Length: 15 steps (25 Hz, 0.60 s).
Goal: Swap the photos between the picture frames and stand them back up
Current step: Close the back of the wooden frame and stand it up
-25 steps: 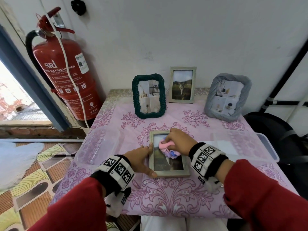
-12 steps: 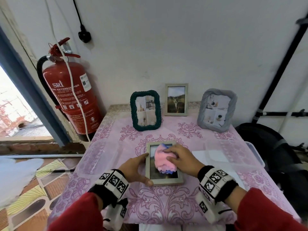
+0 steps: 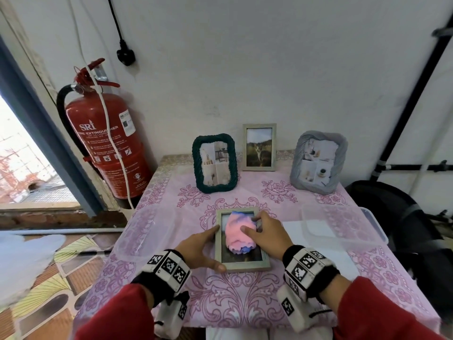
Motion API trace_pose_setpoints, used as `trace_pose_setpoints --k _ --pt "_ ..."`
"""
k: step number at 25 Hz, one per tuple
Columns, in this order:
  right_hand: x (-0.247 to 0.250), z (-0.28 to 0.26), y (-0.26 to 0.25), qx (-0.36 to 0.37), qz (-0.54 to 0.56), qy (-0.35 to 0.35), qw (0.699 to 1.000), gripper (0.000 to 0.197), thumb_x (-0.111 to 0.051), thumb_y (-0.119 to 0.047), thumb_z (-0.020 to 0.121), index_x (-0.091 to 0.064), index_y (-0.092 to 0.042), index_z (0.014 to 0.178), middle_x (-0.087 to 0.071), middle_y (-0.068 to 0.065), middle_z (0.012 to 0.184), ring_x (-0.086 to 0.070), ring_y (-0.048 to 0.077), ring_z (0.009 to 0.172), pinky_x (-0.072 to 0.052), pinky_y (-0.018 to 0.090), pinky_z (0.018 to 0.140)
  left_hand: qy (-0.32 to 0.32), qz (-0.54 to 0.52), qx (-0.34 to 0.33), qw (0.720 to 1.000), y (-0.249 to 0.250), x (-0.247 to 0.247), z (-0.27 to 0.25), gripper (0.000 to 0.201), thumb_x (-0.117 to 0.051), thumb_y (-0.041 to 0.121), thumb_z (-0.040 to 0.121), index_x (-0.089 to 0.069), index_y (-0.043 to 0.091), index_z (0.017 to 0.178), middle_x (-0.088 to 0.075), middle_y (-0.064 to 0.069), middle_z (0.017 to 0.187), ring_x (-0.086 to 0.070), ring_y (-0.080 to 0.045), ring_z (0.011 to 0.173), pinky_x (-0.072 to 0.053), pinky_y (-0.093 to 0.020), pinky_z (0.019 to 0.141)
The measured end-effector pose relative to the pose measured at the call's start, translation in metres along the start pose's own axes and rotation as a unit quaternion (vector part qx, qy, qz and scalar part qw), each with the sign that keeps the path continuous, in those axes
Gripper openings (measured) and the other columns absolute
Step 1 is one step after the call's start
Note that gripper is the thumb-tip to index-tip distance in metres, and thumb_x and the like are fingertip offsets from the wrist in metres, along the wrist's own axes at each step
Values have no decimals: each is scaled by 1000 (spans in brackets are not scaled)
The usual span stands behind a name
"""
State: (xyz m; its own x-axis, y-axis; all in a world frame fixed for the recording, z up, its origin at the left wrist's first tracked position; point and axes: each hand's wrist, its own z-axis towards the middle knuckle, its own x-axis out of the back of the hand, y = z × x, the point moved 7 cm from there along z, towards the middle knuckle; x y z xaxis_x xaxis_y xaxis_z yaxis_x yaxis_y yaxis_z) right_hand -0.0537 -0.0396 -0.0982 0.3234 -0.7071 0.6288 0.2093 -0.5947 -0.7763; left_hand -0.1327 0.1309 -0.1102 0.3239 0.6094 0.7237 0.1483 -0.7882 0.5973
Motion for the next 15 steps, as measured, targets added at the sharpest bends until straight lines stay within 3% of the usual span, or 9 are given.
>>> trace_pose_setpoints --k 2,5,8,10,15 --pt "-4 -1 -8 28 -12 -7 1000 38 -67 -20 82 -53 -13 116 -62 2 100 -57 19 88 -40 24 72 0 -1 -10 1000 2 0 0 110 -82 36 66 -11 25 149 -42 3 146 -39 -11 134 -27 -25 112" --pt "-6 0 -20 68 34 -13 997 46 -58 4 74 -57 -13 117 -59 2 85 -54 20 80 -39 25 67 6 -1 -25 1000 3 0 0 108 -83 35 66 -14 29 149 -45 4 144 -41 -13 133 -32 -34 113" --pt "-13 3 -18 41 101 -56 992 51 -54 4 76 -58 -15 124 -61 6 115 -55 19 102 -45 29 89 10 13 -25 1000 0 -1 1 109 -82 39 65 -11 33 149 -47 2 143 -43 -16 132 -34 -38 111" --pt "-17 5 -13 9 131 -75 989 50 -53 1 79 -59 -15 126 -58 8 123 -54 19 109 -45 30 93 11 24 -24 999 -2 -1 2 110 -82 40 65 -10 33 149 -47 1 142 -43 -17 131 -35 -38 110" --pt "-9 12 -12 -18 331 -43 942 37 -57 -5 86 -60 -16 121 -61 11 114 -60 15 89 -49 16 62 6 43 -17 999 -5 -3 5 112 -80 45 65 -8 31 149 -46 -2 142 -43 -20 132 -35 -39 110"
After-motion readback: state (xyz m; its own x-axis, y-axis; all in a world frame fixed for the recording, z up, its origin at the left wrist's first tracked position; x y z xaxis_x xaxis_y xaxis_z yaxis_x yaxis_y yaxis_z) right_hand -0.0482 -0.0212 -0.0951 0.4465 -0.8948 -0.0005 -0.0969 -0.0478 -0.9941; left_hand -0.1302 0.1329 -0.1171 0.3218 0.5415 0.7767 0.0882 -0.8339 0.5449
